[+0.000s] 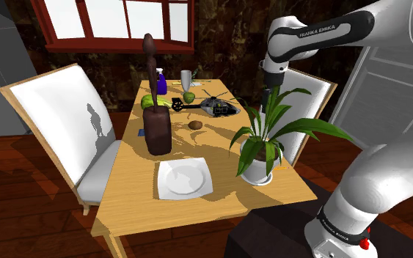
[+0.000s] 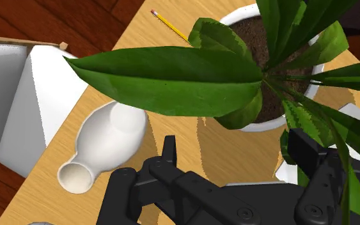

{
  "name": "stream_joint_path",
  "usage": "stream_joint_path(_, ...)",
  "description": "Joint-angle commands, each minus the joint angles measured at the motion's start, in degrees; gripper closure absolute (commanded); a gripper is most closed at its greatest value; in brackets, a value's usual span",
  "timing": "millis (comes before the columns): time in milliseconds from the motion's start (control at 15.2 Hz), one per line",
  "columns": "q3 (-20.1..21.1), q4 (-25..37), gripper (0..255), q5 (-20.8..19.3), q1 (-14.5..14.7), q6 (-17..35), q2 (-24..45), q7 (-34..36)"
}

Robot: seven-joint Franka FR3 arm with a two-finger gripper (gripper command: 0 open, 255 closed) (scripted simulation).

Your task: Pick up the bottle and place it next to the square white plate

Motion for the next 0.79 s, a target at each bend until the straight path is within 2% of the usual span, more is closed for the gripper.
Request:
stream_joint_path(0, -1.6, 2.5, 0, -0.1, -0.4, 1.4, 3.9, -2.4)
stream_joint_path(330, -5.3, 9.6, 0, 0.9, -1.5, 4.2, 13.9, -8.6)
stream_joint_path(726, -8.4, 20.6, 0, 4.3, -3.6, 5.6, 26.9, -16.3)
